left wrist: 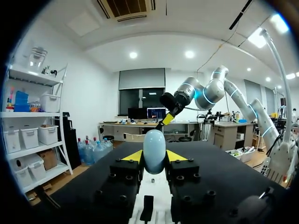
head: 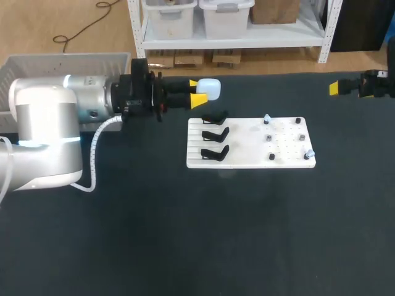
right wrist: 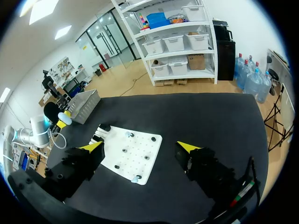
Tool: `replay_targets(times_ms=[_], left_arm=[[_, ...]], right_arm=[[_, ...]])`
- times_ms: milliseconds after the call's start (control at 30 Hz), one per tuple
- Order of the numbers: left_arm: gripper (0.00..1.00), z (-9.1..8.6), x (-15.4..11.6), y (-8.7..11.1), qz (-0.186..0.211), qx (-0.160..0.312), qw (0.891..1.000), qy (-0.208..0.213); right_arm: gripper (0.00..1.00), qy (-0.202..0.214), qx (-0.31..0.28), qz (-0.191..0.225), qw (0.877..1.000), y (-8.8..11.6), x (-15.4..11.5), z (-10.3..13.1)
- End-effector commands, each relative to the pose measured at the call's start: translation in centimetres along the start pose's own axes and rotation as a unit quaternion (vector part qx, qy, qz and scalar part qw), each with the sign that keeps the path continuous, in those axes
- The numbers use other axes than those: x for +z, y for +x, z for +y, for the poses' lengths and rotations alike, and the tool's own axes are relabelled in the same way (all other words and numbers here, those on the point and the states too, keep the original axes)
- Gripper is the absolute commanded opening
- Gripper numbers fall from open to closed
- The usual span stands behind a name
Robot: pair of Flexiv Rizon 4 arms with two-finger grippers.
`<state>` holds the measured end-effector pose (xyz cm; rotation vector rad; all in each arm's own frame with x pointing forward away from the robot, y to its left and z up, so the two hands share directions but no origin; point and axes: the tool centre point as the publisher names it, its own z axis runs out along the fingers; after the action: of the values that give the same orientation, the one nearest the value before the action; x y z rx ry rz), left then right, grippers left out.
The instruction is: Pick up each earbud case from the left stands, insert the matching earbuds, close the lid, and place the case in the box.
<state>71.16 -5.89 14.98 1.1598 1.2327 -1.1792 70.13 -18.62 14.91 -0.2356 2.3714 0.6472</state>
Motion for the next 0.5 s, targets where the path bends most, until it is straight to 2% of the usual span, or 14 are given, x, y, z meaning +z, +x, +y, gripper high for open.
replay_targets(times_ms=[33, 167, 500], left_arm=[[0.0, -1.0, -0.2, 0.0, -0.017, -0.001, 1.0, -0.006], [0.0, -1.4, -0.3, -0.2, -0.038, -0.008, 0.999, 0.004], [0.0, -2.7, -0.1, -0.1, -0.02, -0.006, 0.999, 0.049]], right_arm=[[1.0, -0.008, -0.009, 0.005, 1.0, 0.1, -0.1, 0.8], [1.0, -0.025, -0.023, 0.011, 0.999, 0.2, -0.4, 2.6], [1.0, -0.042, -0.079, 0.039, 0.995, 1.9, -0.6, 8.6]])
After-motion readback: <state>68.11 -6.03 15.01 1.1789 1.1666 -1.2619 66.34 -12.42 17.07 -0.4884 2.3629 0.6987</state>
